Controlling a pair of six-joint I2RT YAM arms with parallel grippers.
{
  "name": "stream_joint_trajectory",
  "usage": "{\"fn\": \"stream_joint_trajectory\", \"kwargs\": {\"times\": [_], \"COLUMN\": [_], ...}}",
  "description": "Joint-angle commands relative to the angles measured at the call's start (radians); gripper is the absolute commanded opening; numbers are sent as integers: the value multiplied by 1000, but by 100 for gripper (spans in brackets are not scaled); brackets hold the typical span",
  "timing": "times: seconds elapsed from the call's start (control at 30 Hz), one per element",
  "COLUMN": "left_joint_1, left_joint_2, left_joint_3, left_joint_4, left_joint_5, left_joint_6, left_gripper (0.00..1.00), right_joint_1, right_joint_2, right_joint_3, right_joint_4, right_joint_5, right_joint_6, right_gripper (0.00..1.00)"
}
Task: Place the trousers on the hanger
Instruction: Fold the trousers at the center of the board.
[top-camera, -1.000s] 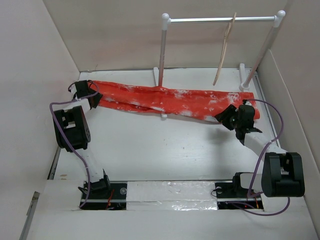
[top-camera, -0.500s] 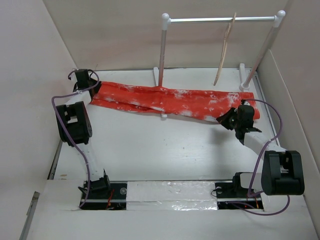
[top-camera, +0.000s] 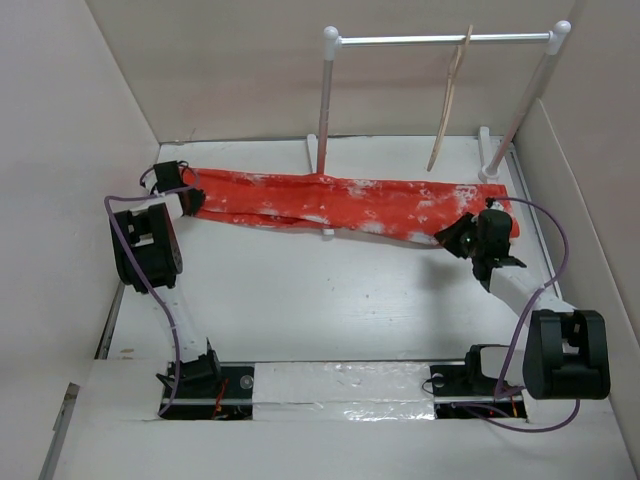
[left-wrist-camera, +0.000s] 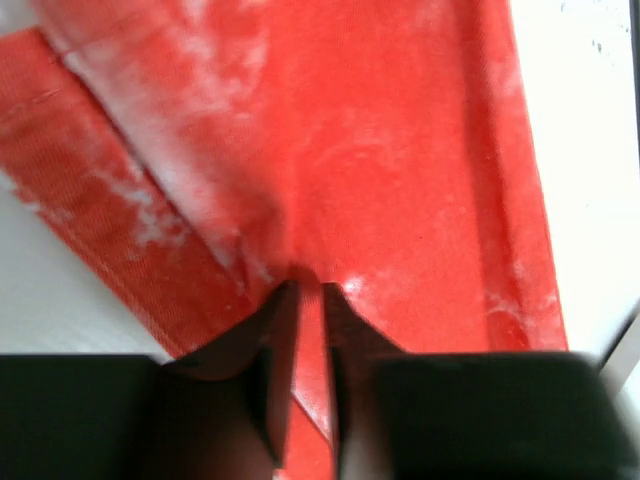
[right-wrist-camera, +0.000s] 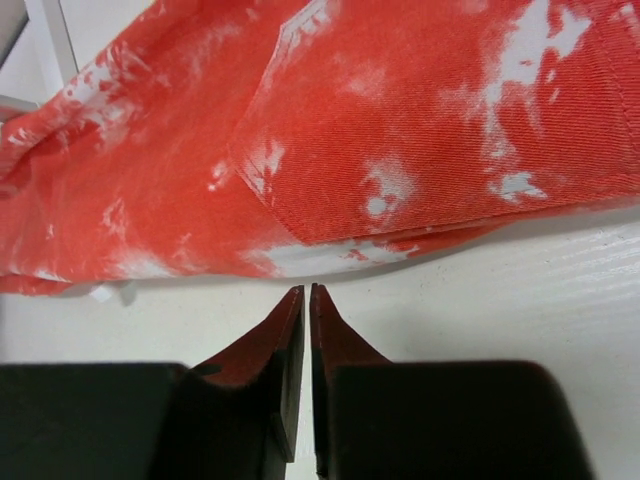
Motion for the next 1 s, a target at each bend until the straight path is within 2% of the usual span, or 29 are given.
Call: {"fn": "stream_joint_trajectory", "kwargs": {"times": [0.0, 0.03, 0.07, 0.2, 0.23, 0.3, 0.33, 0.37, 0.47, 0.5, 0.7, 0.97], "left_joint_1": [11, 11, 11, 11, 11, 11, 11, 11, 11, 11, 11, 11], "left_joint_2": [-80, -88, -96, -152, -166, -197, -205, -203, -179, -166, -96, -59], "left_joint_3": [-20, -14, -13, -36, -46, -55, -57, -54, -46, -39, 9, -2], "left_joint_4": [-55, -67, -85, -84, -84, -105, -118, -133, -170, -202, -247, -190], "left_joint_5": [-35, -35, -35, -74, -87, -106, -130, -142, -146, -140, -95, -26], "left_joint_6": [38, 39, 41, 48, 53, 59, 64, 77, 120, 128, 144, 108], "left_gripper": [19, 20, 30, 51, 52, 65, 66, 70, 77, 81, 82, 81], "right_joint_1": [-23, -23, -32, -55, -56, -66, -77, -89, -98, -108, -108, -183], "right_joint_2": [-47, -56, -61, -82, -85, -90, -91, -94, -102, -105, -121, 94], "right_joint_3": [-15, -12, -11, -15, -15, -21, -26, -32, -60, -66, -133, -18], "right_joint_4": [27, 18, 13, 6, -4, -8, -10, -8, -16, -22, 1, 71], "right_joint_5": [27, 27, 21, 11, 11, 20, 20, 18, 18, 18, 64, -28], "right_joint_6": [-5, -4, -4, 2, 4, 10, 19, 22, 30, 30, 61, 108], "right_gripper": [15, 21, 25, 42, 52, 60, 68, 70, 87, 88, 87, 83]}}
